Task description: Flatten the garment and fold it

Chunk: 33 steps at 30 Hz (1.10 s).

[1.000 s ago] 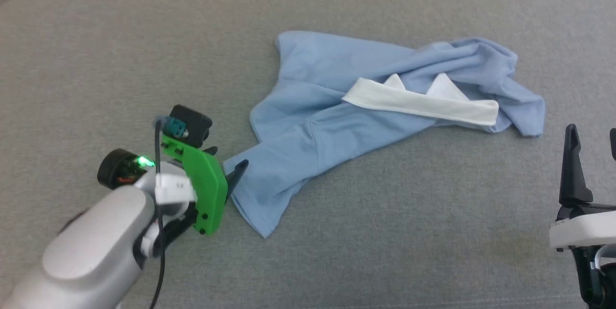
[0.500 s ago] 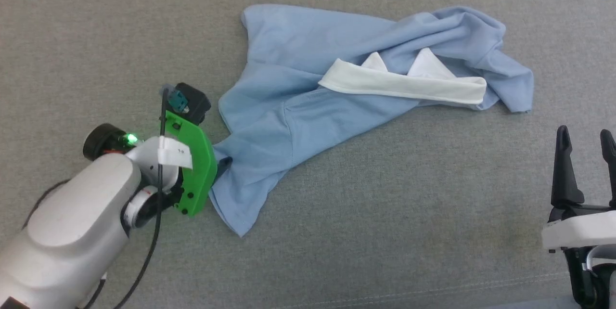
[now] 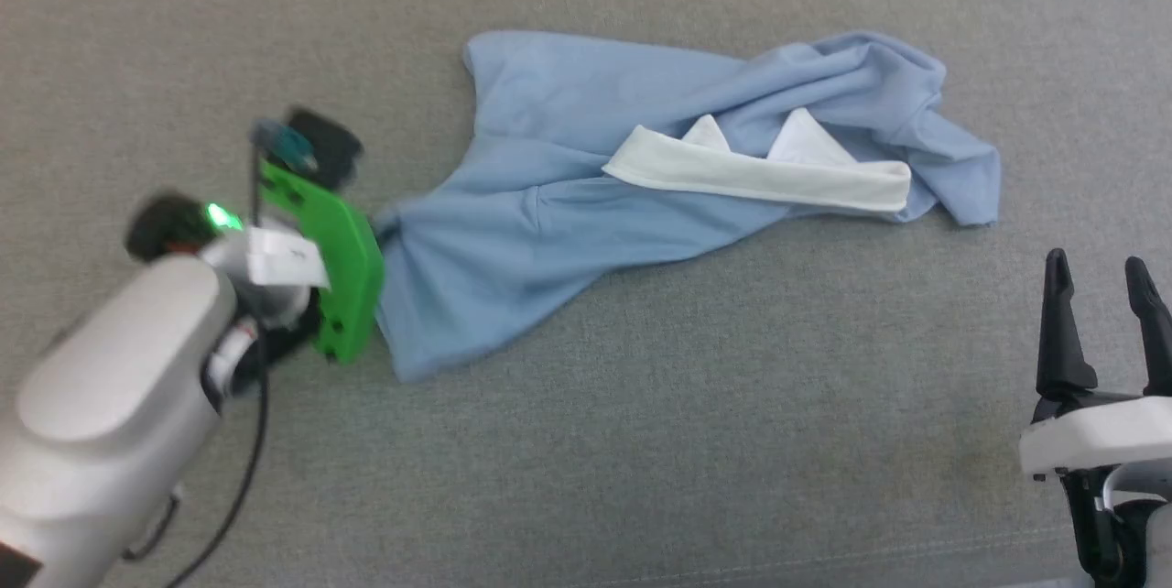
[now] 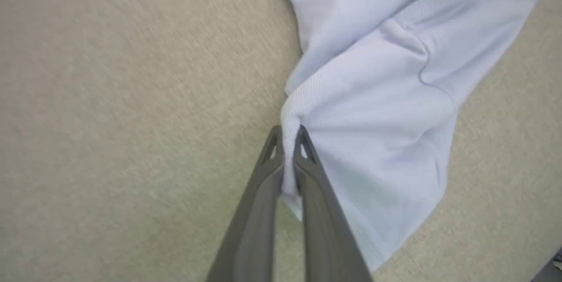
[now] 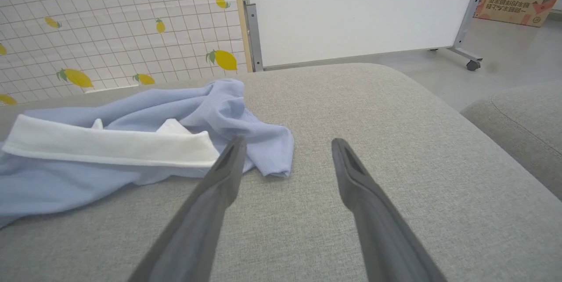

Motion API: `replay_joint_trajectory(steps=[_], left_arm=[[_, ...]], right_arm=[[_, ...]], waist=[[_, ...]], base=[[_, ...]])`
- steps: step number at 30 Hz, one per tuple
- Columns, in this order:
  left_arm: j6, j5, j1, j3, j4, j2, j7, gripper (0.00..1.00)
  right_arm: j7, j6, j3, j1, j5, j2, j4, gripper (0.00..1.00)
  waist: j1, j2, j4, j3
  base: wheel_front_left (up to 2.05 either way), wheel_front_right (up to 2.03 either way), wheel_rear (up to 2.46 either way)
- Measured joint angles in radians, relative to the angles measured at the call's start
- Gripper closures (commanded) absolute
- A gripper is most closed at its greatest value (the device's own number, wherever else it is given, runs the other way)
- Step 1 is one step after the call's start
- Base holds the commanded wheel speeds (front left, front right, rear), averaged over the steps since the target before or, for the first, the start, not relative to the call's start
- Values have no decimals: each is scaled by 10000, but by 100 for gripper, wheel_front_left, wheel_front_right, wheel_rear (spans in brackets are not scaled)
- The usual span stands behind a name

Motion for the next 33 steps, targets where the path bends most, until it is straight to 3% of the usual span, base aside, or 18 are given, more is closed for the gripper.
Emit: replay_joint_trajectory(steps=[6,12,23,32,33], left_arm=[[150,1262,-1151,813,6,50,-2552,100],[136,2084,-1148,773,-604,347,-4021,100],[-94,2144,2652,-1484,-1542,798,-3979,100],[-493,2364,3264,-2589,-692,673,-3618,100],[-510,2441,3265,-2638,-550,652,-3616,66]], right_arm=[[169,0,-15,-62,-29,2,132,0],[374,0,-59,-30,-36,4,230,0],[639,0,-257,127,-35,8,391,0],[1060,0,-366,135,-38,8,642,0],[1147,0,-362,162,-40,8,662,0]], waist=[[0,0,243,-563],[0,0,710,-916],[0,0,1367,-1288],[0,0,1472,-1544],[0,0,1484,-1582]], base=[[0,0,0],[0,0,0],[0,0,0],[0,0,0],[0,0,0]])
